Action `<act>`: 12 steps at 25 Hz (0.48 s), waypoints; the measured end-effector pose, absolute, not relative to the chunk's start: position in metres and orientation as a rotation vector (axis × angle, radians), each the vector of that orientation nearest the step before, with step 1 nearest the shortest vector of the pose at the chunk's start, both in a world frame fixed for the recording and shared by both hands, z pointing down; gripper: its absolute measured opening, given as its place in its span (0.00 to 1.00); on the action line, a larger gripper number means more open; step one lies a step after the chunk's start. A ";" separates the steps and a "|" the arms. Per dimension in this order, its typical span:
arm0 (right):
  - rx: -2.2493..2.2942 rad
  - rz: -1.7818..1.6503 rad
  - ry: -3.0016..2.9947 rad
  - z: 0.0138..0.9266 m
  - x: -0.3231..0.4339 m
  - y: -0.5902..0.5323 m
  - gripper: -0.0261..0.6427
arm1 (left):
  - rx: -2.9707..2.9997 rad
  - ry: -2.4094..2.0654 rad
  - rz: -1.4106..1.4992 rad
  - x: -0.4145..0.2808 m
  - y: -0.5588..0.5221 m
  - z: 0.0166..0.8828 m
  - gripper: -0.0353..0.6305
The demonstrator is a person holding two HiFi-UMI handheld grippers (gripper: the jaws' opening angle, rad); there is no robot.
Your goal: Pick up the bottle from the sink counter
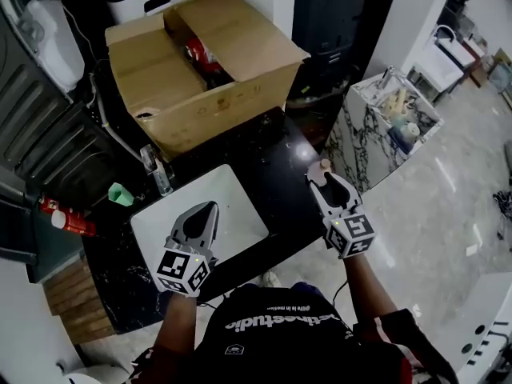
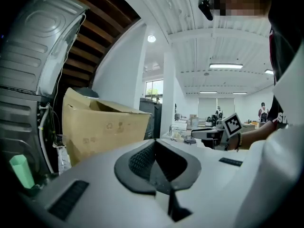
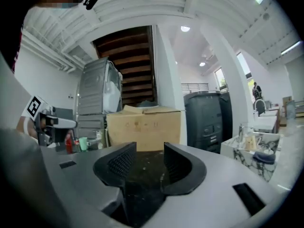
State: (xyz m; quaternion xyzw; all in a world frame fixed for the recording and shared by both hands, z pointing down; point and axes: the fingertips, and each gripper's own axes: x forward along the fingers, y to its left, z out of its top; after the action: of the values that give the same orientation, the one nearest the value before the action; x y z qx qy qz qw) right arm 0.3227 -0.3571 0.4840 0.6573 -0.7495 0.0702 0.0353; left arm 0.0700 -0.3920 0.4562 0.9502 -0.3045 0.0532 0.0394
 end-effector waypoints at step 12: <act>2.164 0.349 -1.979 0.599 0.414 -0.436 0.38 | 2.921 -0.787 0.263 0.130 -0.421 0.502 0.08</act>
State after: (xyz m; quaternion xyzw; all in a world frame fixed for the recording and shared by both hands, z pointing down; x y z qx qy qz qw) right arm 0.4141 -0.4361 0.5986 0.7294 -0.6673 0.1176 0.0941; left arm 0.1301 -0.4207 0.5022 0.9606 -0.2588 0.0865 0.0523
